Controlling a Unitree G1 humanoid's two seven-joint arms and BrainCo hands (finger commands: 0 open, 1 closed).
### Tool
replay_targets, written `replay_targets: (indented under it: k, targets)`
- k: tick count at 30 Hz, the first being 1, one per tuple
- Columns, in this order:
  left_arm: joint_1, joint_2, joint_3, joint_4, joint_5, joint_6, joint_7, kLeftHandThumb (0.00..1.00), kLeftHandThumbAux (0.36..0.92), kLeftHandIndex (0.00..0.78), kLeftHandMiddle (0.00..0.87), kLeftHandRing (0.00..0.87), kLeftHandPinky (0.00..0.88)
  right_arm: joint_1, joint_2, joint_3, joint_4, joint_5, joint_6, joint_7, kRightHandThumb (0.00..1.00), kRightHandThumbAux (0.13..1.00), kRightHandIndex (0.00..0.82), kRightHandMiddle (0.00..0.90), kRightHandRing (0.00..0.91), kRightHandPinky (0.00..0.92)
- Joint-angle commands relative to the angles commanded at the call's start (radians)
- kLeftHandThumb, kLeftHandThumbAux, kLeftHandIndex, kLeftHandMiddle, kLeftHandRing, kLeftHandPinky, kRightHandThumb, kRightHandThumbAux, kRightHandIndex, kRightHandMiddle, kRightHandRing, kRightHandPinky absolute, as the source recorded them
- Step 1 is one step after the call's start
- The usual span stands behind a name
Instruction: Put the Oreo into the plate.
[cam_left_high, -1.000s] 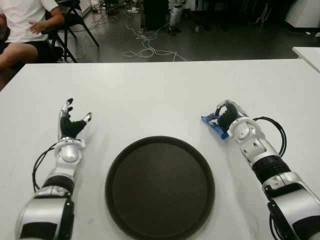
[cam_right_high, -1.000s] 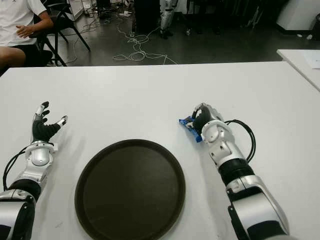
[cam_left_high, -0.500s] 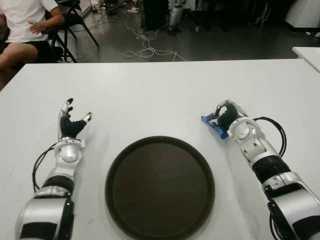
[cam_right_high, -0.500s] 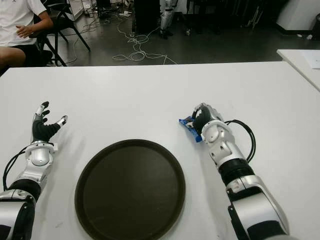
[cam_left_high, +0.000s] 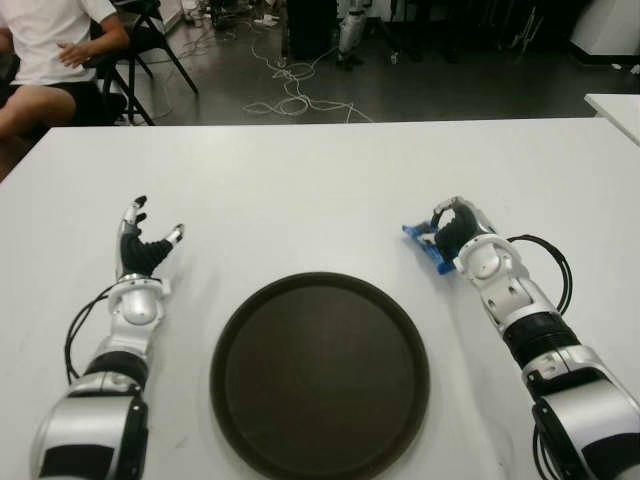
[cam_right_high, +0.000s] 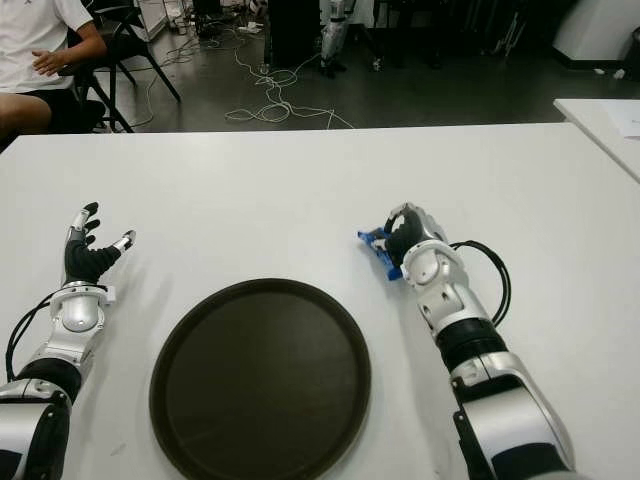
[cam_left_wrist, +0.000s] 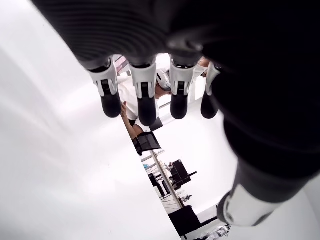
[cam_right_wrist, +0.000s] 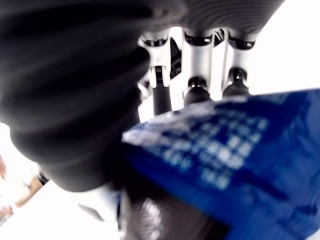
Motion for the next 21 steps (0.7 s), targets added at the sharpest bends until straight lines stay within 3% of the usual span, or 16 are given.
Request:
replay_targets:
  k: [5, 9, 12, 21]
  targets:
    - [-0.001, 0.001, -0.001, 0.001, 0.003, 0.001, 0.004, 0.0, 0.792, 0.07, 0.104, 0.084, 0.072, 0.021, 0.028, -0.066, -0.028, 0.092, -0.091, 0.0, 0.251, 0.879, 0.742, 0.826, 0.817, 0.809]
    - [-0.003, 0.001, -0.002, 0.002, 0.006, 0.007, 0.006, 0.0, 0.797, 0.068, 0.098, 0.076, 0.064, 0.041, 0.071, -0.179, -0.097, 0.296, -0.11, 0.135, 0.275, 0.863, 0.762, 0.84, 0.837, 0.834]
    - [-0.003, 0.001, -0.003, 0.002, 0.006, 0.01, 0.006, 0.0, 0.795, 0.066, 0.095, 0.074, 0.063, 0.044, 0.094, -0.239, -0.118, 0.413, -0.104, 0.216, 0.333, 0.847, 0.761, 0.842, 0.84, 0.838]
    - [-0.004, 0.0, 0.001, 0.003, 0.002, 0.021, 0.002, 0.0, 0.768, 0.069, 0.1, 0.082, 0.078, 0.046, 0.126, -0.321, -0.176, 0.589, -0.014, 0.338, 0.428, 0.818, 0.719, 0.821, 0.824, 0.827]
